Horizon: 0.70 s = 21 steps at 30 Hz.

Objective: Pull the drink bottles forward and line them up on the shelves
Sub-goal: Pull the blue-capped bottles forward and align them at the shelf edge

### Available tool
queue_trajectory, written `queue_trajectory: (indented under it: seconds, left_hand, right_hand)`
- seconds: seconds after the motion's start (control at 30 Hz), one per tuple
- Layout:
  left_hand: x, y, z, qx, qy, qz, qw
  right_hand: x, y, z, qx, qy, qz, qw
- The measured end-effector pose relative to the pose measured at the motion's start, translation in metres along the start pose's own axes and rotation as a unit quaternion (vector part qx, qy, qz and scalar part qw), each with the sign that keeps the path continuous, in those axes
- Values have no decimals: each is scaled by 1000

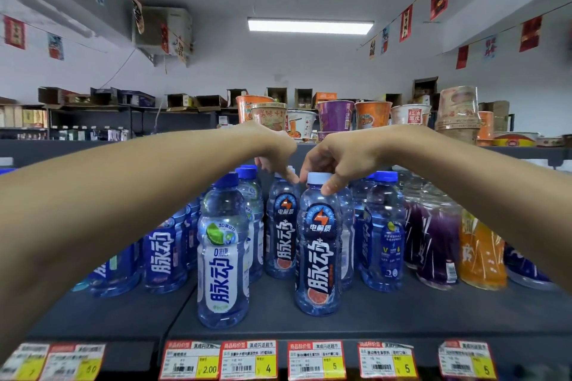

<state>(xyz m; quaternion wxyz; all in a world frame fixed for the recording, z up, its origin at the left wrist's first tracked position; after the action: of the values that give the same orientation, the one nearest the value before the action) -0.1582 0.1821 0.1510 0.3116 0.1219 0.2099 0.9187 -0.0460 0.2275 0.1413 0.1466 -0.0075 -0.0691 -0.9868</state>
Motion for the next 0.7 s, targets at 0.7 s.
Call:
queue_trajectory:
  seconds: [0.7]
  left_hand:
    - [-3,-6,-3,-44,-17,-55,997]
  right_hand:
    - [-6,8,-6,-75,-1,-17,997]
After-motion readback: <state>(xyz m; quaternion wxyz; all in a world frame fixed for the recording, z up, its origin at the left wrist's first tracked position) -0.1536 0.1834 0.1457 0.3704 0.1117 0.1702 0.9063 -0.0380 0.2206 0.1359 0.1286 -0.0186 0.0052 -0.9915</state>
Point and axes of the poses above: each hand's wrist, its own x-axis towards the middle knuckle, its own z-axis out of the back of the hand, y = z × x, the point moved 10 cm from there along x, towards the middle knuckle, and after that the axes turned 1 degree about x, right-handed, at the moved point
